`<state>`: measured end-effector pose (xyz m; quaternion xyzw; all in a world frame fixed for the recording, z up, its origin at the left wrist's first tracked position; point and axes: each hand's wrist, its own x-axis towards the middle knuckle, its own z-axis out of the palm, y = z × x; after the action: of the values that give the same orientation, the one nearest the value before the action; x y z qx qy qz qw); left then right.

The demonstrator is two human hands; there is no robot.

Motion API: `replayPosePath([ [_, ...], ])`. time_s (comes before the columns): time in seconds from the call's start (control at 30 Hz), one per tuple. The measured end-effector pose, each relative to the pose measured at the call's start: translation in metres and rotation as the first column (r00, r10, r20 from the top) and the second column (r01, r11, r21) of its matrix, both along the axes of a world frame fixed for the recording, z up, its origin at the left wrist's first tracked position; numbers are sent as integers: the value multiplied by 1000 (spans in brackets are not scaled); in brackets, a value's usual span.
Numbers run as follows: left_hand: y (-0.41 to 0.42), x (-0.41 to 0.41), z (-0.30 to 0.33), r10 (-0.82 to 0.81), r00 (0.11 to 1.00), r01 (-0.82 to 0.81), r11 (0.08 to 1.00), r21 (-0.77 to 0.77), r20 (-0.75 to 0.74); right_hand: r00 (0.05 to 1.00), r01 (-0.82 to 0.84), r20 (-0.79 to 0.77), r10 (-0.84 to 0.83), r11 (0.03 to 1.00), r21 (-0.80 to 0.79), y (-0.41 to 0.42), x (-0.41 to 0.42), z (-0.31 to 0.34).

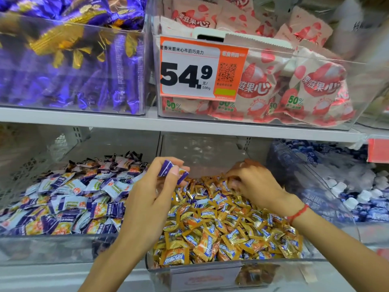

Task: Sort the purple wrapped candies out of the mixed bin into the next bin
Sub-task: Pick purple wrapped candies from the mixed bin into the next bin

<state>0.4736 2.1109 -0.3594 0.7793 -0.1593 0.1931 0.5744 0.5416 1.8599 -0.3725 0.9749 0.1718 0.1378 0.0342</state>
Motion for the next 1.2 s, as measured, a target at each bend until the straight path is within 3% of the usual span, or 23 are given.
replayPosePath([
  [0.07,0,2,-1,4,1000,-4,1000,-20,-2,976,-52,-195,98,972,230,22,1,-3],
  [0.13,0,3,-2,-1,1000,1,1000,-23,-6,918,-27,-370,143,953,301,43,9,-11],
  [0.27,2,3,-2,-7,1000,7,1000,-2,-12,800,39,-600,15,996,76,66,22,-15],
  [0.37,2,4,-3,-22,1000,22,1000,19,-16,772,16,-634,-48,998,-55,80,26,-14],
  [0.47,4,3,-4,-28,999,28,999,21,-17,811,33,-584,6,998,56,82,25,-16],
  [0.57,7,2,-3,-47,998,47,999,14,-29,859,143,-511,18,951,273,65,17,-10],
  [0.67,8,2,-2,-63,997,65,997,50,-50,862,275,-506,33,808,521,45,2,-3],
  [0.7,8,2,-3,-69,996,73,995,62,-53,865,320,-500,43,720,616,38,-4,0],
  [0.8,5,2,-6,-46,997,54,987,148,-60,846,434,-504,175,325,840,29,-23,14],
  [0.87,-2,0,-4,-3,999,15,971,240,-50,832,448,-489,261,204,871,32,-37,27],
  [1.1,-18,-1,17,54,997,-38,969,243,-57,899,53,-192,392,339,939,73,-77,64],
  [1.2,-13,2,12,46,998,-41,984,172,-29,847,90,-304,437,444,891,69,-59,63],
])
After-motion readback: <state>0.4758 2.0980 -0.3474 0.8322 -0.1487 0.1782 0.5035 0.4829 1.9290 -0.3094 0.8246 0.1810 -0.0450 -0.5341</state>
